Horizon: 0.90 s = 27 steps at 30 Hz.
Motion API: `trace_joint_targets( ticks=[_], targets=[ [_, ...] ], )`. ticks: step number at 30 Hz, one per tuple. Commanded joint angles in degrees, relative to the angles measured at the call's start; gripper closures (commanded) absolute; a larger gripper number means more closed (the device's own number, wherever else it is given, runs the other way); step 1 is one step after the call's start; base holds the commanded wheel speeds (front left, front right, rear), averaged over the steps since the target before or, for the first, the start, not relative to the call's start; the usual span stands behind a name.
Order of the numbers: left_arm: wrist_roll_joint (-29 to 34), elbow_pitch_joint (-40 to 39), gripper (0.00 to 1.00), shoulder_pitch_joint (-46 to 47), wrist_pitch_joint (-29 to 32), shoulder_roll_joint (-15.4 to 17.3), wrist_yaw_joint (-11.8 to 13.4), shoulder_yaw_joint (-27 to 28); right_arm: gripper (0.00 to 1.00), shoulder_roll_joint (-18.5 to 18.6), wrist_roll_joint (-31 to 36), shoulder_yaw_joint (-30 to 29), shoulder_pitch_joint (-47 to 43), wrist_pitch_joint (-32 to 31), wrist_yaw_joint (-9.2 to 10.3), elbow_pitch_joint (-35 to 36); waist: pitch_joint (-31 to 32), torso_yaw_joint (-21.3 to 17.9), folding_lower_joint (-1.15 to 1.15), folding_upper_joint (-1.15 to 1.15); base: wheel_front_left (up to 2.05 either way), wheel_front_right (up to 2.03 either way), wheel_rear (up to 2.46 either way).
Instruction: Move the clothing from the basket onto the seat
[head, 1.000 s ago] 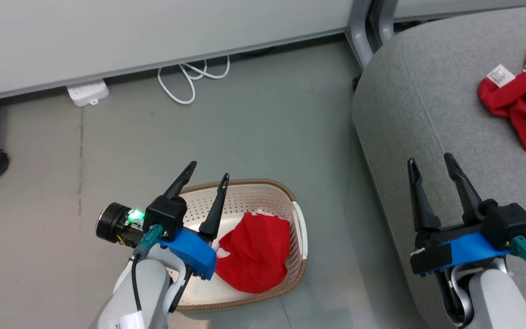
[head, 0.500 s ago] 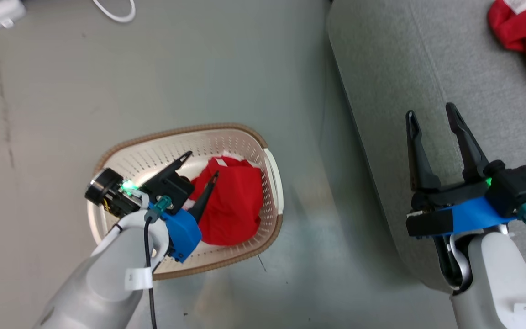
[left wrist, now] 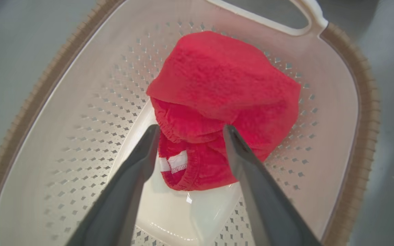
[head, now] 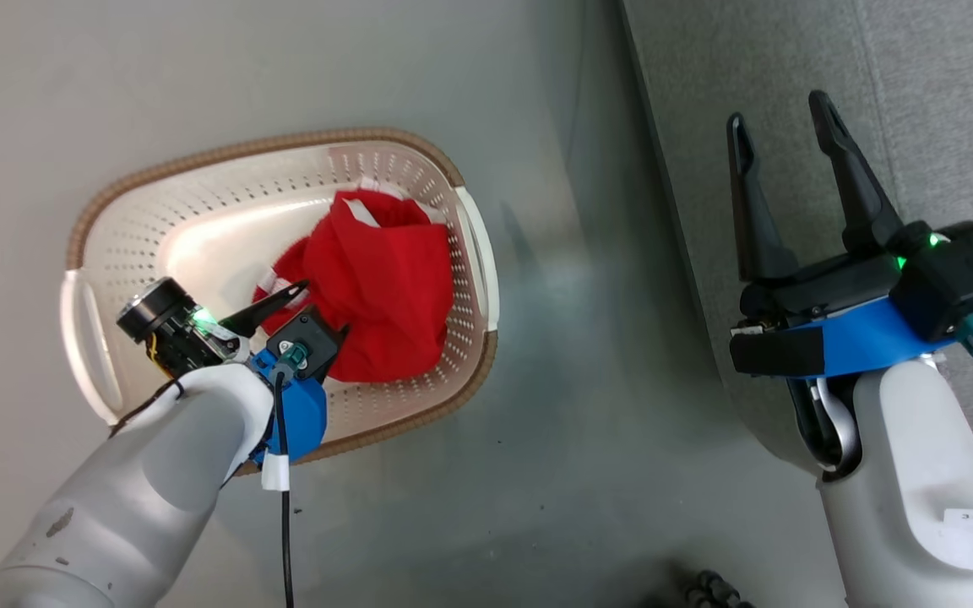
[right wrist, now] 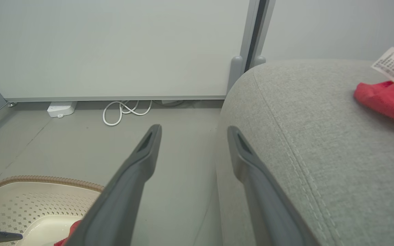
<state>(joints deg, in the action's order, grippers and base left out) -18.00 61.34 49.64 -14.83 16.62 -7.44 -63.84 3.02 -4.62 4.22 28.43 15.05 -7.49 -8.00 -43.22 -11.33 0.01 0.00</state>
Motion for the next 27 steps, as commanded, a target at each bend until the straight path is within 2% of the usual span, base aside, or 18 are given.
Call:
trace_joint_targets(
  ticks=[1,6,11,19,27],
  targets=[
    [-0.77,0.8,0.0,1.49,0.34,0.35,-0.05,-1.18,0.0,-0.03,0.44,0.16,1.31,0.2,-0.01,0.47,-2.35,-0.89,-0.01,0.0,0.0,0.0,0.0],
    [-3.36,3.21,0.0,4.92,1.57,1.12,-0.05,-6.17,0.0,0.21,0.76,0.78,3.06,0.2,-0.01,1.72,-5.97,-1.82,-0.01,0.0,0.0,0.0,0.0],
    [-4.83,4.88,0.0,7.99,5.26,2.23,-0.05,-8.69,0.0,0.48,1.2,1.51,4.72,0.2,-0.01,3.83,-10.07,-2.7,-0.01,0.0,0.0,0.0,0.0],
    [-5.77,5.53,0.0,10.96,9.29,4.18,-0.05,-9.52,0.0,0.38,1.58,2.38,5.9,0.2,-0.01,6.45,-14.86,-3.82,-0.01,0.0,0.0,0.0,0.0],
    [-4.2,6.04,0.0,12.8,11.65,5.29,-0.05,-9.66,0.0,0.27,1.74,2.42,5.83,0.11,-0.01,7.87,-17.9,-4.57,-0.01,0.0,0.0,0.0,0.0]
  ],
)
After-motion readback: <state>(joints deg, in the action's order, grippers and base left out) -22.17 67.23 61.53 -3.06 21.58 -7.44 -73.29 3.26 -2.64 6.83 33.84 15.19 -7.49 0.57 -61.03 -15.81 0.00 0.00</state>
